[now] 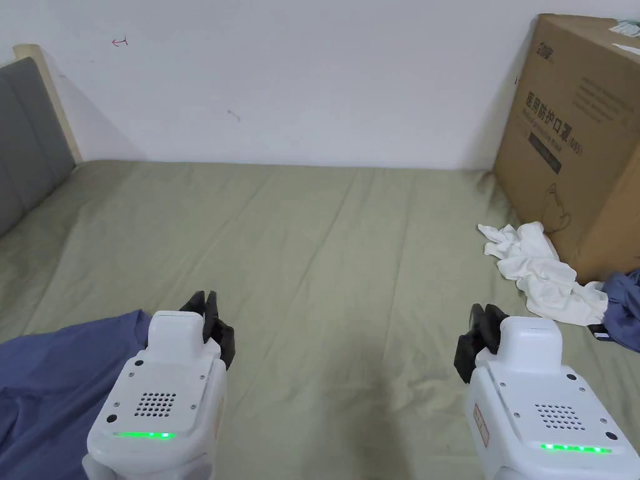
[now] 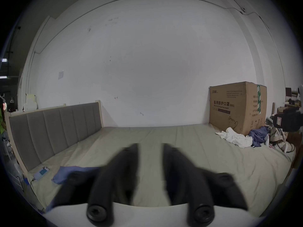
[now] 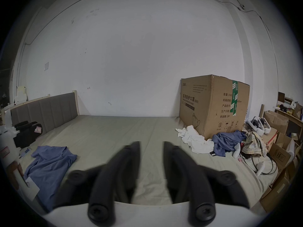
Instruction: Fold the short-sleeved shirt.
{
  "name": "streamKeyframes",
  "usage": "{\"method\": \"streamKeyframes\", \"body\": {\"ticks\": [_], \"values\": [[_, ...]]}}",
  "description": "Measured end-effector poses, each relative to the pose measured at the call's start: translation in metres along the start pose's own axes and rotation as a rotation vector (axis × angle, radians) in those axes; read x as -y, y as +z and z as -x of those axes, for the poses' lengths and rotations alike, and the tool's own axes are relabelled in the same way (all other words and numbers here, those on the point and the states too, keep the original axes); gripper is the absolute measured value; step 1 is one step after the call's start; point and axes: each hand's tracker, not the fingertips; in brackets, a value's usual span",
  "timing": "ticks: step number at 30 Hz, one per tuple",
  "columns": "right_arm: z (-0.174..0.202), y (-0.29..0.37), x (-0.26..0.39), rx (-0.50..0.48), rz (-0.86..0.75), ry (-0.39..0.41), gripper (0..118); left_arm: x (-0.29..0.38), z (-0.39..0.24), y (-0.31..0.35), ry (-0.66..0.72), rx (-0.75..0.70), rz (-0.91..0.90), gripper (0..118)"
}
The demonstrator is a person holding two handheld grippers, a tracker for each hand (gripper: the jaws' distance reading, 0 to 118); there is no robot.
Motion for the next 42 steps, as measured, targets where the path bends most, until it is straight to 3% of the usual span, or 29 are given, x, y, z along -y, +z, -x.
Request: {"method": "streamKeyframes", "body": {"ticks": [1, 4, 15, 21, 42], "values": [[0.000, 0.000, 0.000, 0.001, 0.001, 0.003, 14, 0.000, 0.001, -0.001, 0.020, 0.025, 0.019, 15], [0.000, 0.001, 0.000, -0.011, -0.004, -0.005, 3, 0.000, 0.002, -0.003, 0.033, 0.043, 0.042, 6], [0.001, 0.000, 0.000, -0.035, 0.012, -0.017, 3, 0.000, 0.004, 0.000, 0.041, 0.064, 0.053, 5], [0.023, -0.004, -0.009, -0.082, 0.008, -0.006, 3, 0.001, 0.029, 0.008, 0.075, 0.008, 0.051, 5], [0.210, -0.021, -0.004, -0.522, 0.024, 0.018, 3, 0.013, 0.220, 0.126, 0.076, -0.478, 0.048, 5]]}}
